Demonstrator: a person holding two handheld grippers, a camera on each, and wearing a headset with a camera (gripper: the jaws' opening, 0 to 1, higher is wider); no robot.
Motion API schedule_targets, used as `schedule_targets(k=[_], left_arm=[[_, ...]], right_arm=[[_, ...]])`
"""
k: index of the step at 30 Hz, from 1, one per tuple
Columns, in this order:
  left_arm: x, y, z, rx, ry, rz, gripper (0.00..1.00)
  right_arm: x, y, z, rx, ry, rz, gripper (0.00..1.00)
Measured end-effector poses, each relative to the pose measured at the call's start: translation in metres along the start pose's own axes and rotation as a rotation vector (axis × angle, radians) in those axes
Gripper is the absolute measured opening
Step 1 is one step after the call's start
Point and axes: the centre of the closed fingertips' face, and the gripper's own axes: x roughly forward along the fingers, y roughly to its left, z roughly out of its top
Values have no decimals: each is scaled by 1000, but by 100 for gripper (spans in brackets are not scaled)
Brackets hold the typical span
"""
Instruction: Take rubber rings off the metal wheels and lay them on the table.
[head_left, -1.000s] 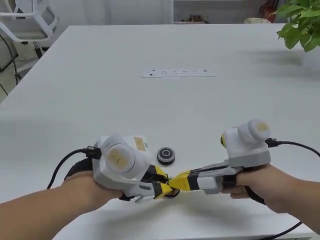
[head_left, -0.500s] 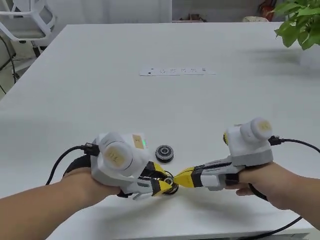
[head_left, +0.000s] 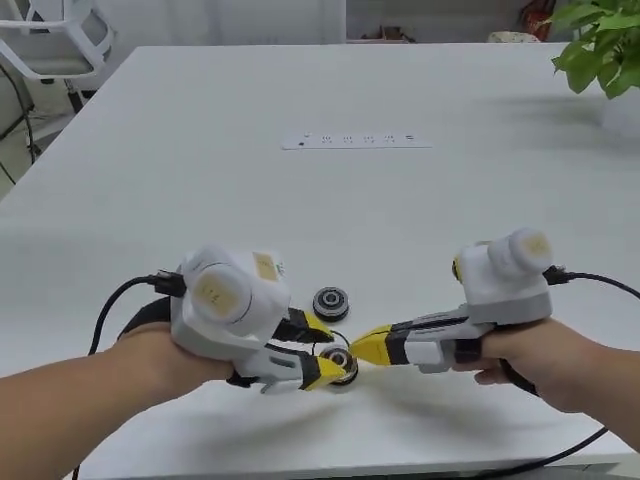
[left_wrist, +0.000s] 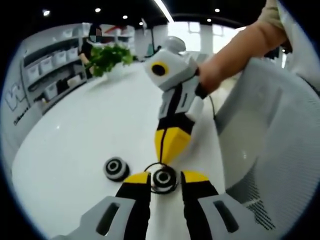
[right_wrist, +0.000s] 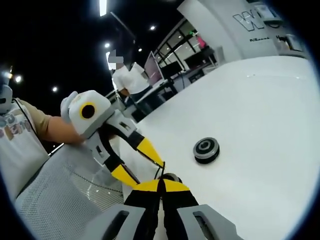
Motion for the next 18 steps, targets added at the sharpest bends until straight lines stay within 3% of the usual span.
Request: schedule_targets(k=[8,18], left_arm=[[-20,0,12,-34,-62,3,33],[-50,5,19,-76,-121,40,49]], right_arm=[[-1,11,6,-10,-14,10,0],[0,20,17,-28,-36,29,0]])
